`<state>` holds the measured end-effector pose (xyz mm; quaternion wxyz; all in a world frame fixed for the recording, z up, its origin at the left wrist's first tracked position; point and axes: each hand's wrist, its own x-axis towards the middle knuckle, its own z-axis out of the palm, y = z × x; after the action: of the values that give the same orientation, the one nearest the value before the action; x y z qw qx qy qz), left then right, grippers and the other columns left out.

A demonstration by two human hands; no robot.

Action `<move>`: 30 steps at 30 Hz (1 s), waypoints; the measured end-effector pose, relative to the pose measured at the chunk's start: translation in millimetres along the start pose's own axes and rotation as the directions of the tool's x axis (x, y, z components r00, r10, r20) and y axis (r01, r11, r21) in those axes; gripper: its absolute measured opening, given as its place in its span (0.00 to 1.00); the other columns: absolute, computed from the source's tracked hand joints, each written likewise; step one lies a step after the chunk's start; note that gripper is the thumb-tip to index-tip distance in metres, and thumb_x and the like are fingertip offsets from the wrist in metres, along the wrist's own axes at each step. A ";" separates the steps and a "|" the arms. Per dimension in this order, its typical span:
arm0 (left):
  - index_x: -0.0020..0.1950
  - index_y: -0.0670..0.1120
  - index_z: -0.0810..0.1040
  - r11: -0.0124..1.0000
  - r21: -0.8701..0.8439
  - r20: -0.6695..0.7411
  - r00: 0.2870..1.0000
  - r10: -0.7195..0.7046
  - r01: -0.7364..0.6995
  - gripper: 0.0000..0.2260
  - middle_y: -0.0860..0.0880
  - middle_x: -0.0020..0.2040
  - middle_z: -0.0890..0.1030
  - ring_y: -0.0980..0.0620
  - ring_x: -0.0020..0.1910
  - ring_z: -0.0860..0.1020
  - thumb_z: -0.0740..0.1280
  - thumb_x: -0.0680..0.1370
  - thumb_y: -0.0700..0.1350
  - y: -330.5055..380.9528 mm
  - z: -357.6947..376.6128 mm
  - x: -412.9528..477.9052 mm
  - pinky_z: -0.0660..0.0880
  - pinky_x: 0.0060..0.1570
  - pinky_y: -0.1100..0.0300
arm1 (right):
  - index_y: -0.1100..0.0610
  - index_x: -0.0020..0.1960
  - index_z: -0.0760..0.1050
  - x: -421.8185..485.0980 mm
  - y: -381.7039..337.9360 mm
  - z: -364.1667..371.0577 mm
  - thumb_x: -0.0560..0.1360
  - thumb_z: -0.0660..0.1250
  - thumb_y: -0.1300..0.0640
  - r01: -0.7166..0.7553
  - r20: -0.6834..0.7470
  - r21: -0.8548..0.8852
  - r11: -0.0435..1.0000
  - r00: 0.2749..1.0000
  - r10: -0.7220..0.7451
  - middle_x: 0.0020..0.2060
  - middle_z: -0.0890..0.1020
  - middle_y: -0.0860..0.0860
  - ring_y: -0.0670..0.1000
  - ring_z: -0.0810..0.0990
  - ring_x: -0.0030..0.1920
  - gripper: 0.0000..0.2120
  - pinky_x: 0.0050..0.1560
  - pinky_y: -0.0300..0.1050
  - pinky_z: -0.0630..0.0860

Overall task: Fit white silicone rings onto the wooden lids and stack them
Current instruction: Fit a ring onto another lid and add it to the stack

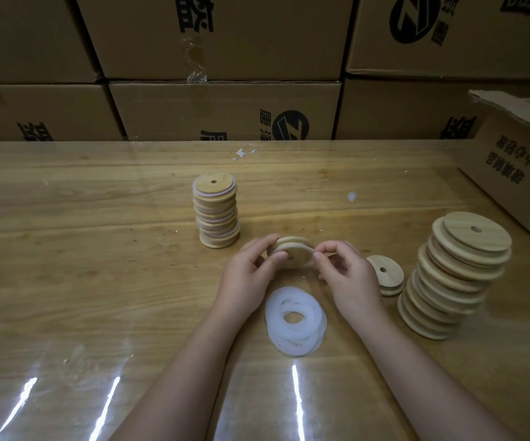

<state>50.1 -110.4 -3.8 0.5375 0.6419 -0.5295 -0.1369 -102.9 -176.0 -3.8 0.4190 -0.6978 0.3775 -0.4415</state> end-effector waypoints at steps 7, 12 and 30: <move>0.58 0.43 0.79 0.961 0.214 -0.007 0.983 0.181 -0.175 0.12 0.59 0.46 0.76 0.63 0.39 0.73 0.68 0.75 0.42 6.9 -1.3 -2.8 0.67 0.43 0.76 | 0.51 0.42 0.77 -0.9 -6.9 -0.4 0.75 0.66 0.64 0.017 -0.024 0.012 1.000 1.000 -0.017 0.41 0.78 0.46 0.50 0.78 0.41 0.09 0.46 0.54 0.77; 0.58 0.43 0.79 0.918 0.334 -0.015 0.972 0.233 -0.215 0.12 0.49 0.51 0.81 0.50 0.47 0.79 0.67 0.76 0.43 11.8 -3.8 -4.5 0.73 0.45 0.61 | 0.55 0.44 0.78 -2.0 -9.9 -1.7 0.75 0.65 0.65 0.068 -0.016 -0.007 0.998 0.998 -0.068 0.41 0.77 0.47 0.47 0.77 0.40 0.06 0.44 0.49 0.77; 0.53 0.52 0.78 0.987 -0.142 0.091 0.994 -0.063 0.075 0.07 0.50 0.41 0.80 0.39 0.39 0.77 0.66 0.77 0.42 7.2 -7.4 1.4 0.75 0.44 0.45 | 0.46 0.42 0.75 -1.9 -5.5 0.2 0.74 0.68 0.63 -0.026 -0.005 0.011 1.000 1.000 0.026 0.38 0.81 0.44 0.45 0.79 0.39 0.12 0.43 0.46 0.78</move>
<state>52.4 -106.5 5.6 0.5544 0.6126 -0.5181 -0.2210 -102.4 -172.2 0.7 0.4273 -0.6895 0.3853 -0.4399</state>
